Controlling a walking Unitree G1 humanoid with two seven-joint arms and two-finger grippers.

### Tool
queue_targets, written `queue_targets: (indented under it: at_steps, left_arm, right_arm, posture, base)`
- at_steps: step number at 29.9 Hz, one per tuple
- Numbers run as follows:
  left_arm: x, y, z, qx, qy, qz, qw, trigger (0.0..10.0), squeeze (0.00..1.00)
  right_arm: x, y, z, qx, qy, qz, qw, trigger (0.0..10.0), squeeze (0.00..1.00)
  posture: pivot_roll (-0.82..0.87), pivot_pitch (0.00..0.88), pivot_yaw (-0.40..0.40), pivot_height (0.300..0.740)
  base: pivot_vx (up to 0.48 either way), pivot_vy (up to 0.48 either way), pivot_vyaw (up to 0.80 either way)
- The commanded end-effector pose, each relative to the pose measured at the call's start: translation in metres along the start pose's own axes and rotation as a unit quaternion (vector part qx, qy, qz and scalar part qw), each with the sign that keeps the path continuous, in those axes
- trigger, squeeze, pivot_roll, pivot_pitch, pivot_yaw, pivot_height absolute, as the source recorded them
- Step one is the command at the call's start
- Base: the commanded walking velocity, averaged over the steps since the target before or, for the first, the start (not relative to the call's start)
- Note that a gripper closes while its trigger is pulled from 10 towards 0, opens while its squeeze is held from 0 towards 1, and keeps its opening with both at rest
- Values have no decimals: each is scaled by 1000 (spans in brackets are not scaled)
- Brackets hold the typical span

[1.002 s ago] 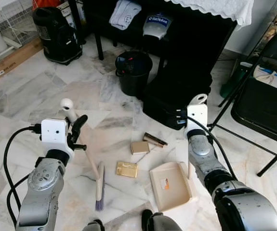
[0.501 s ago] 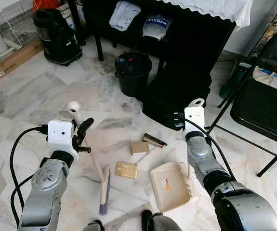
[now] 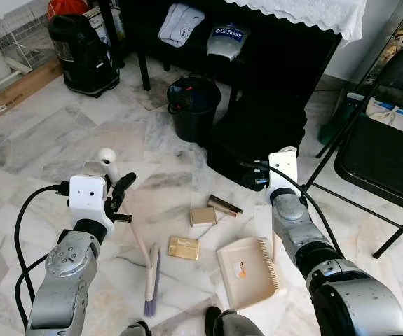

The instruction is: Sweep floor

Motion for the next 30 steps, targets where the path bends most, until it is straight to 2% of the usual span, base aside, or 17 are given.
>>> queue_targets:
  at_steps: [1, 15, 21, 23, 25, 28, 30]
  left_arm:
    - [-2, 4, 0, 5, -3, 0, 1000, 10000, 0]
    - [-2, 4, 0, 4, -15, 2, 1000, 10000, 0]
    - [0, 4, -1, 3, -20, 3, 1000, 10000, 0]
    - [0, 5, -1, 5, -20, 3, 1000, 10000, 0]
    - [-1, 7, -2, 11, -16, 2, 1000, 10000, 0]
    - [-2, 8, -2, 13, -15, 2, 1000, 10000, 0]
    - [-2, 8, -2, 14, -15, 2, 1000, 10000, 0]
  right_arm:
    - [-7, -48, 12, -112, 17, -12, 993, 10000, 0]
    - [1, -46, 11, -154, 13, -37, 987, 10000, 0]
    - [3, -44, 10, -157, 9, -44, 987, 10000, 0]
    - [6, -35, 8, -122, -7, -65, 990, 10000, 0]
    - [10, -15, 5, -53, -28, -94, 994, 10000, 0]
    - [15, -1, 4, -11, -45, -95, 994, 10000, 0]
    - [16, 1, 3, -6, -50, -94, 994, 10000, 0]
  posture:
    - [-24, 287, -47, 740]
    - [-32, 278, -47, 740]
    - [-30, 274, -46, 740]
    - [-29, 272, -46, 740]
    - [-27, 271, -45, 740]
    - [-27, 268, -44, 740]
    - [-27, 268, -44, 740]
  base:
    - [0, 0, 0]
    - [0, 0, 0]
    - [0, 0, 0]
    - [0, 0, 0]
    - [0, 0, 0]
    - [0, 0, 0]
    - [0, 0, 0]
Point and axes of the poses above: a point about 5 cm out from each wrist's last joint towards the gripper, its own z axis pointing back from the gripper into the wrist, its own y axis along the axis of the wrist's last joint, x = y × z, the point moved 1 cm from there along -z, pointing out of the wrist towards the gripper, and after that the axes turned 4 degrees about -z, right-handed, at the moved point
